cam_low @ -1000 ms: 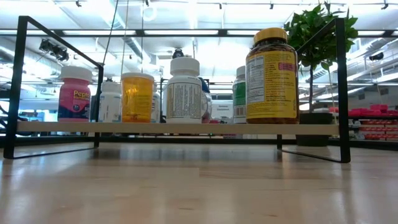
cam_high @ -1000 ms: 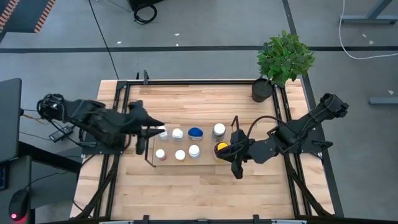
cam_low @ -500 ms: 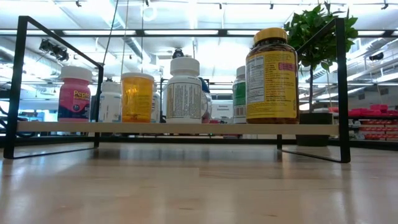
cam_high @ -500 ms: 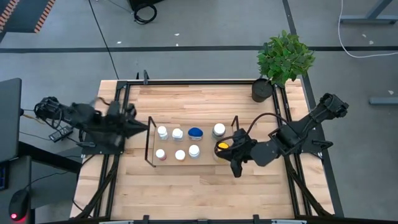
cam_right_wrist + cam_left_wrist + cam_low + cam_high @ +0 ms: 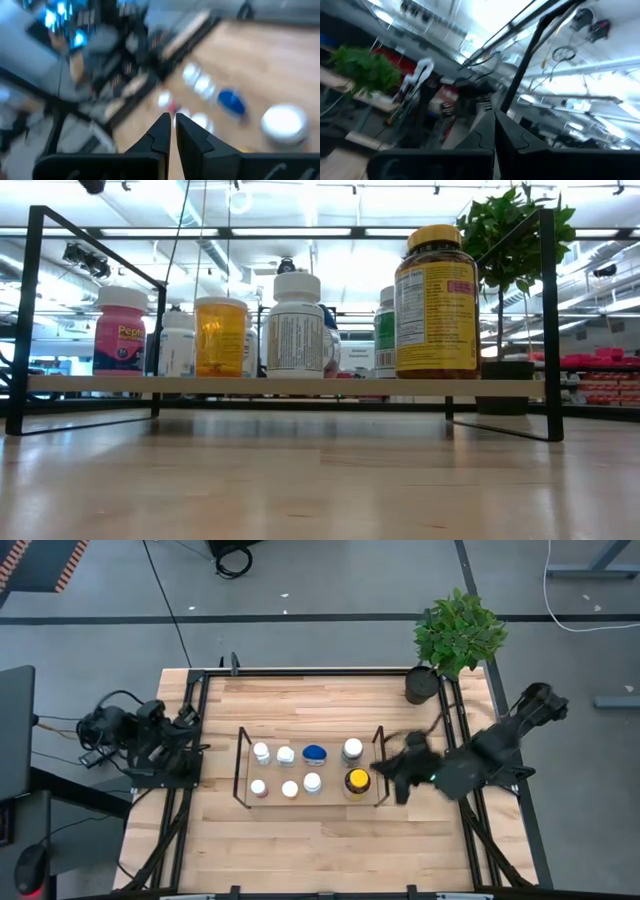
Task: Pick and place medicine bottles onto shelf by color
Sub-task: Return to Home Position
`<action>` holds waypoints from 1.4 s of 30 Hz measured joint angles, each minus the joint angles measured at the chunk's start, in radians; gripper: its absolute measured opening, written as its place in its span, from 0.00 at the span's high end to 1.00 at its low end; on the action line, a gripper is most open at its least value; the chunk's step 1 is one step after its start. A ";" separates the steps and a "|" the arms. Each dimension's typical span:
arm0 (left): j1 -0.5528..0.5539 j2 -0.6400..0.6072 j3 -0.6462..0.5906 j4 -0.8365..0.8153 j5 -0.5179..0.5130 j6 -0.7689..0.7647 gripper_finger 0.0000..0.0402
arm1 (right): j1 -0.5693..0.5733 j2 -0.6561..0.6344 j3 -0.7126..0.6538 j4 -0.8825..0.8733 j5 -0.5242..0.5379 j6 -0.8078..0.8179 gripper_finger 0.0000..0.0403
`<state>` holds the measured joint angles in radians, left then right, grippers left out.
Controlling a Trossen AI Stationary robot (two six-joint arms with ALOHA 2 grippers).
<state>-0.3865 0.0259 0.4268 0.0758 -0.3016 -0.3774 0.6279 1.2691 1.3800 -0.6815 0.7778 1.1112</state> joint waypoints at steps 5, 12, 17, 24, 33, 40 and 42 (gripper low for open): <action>0.003 -0.022 -0.055 0.033 -0.004 0.025 0.99 | 0.053 -0.099 0.000 -0.032 0.205 -0.053 0.91; 0.009 -0.024 -0.136 0.128 0.007 0.022 0.99 | 0.089 -0.172 -0.083 -0.167 0.341 0.072 0.91; 0.014 -0.023 -0.284 0.402 0.007 -0.033 0.99 | 0.089 -0.280 -0.353 0.026 0.310 0.152 0.91; 0.073 -0.021 -0.414 0.546 -0.027 -0.152 0.99 | 0.091 -0.511 -0.720 0.419 0.286 0.009 0.91; 0.183 -0.022 -0.412 0.603 -0.045 -0.156 0.99 | -0.003 -0.831 -1.087 0.853 0.078 -0.271 0.94; 0.242 -0.022 -0.412 0.599 -0.078 -0.153 0.98 | -0.187 -1.044 -1.199 0.852 -0.246 -0.387 0.98; 0.252 -0.022 -0.412 0.593 -0.114 -0.153 0.97 | -0.248 -1.090 -1.233 0.847 -0.325 -0.390 0.98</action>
<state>-0.1341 0.0044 0.0147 0.6686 -0.4157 -0.5300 0.3803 0.1788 0.1467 0.1660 0.4533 0.7216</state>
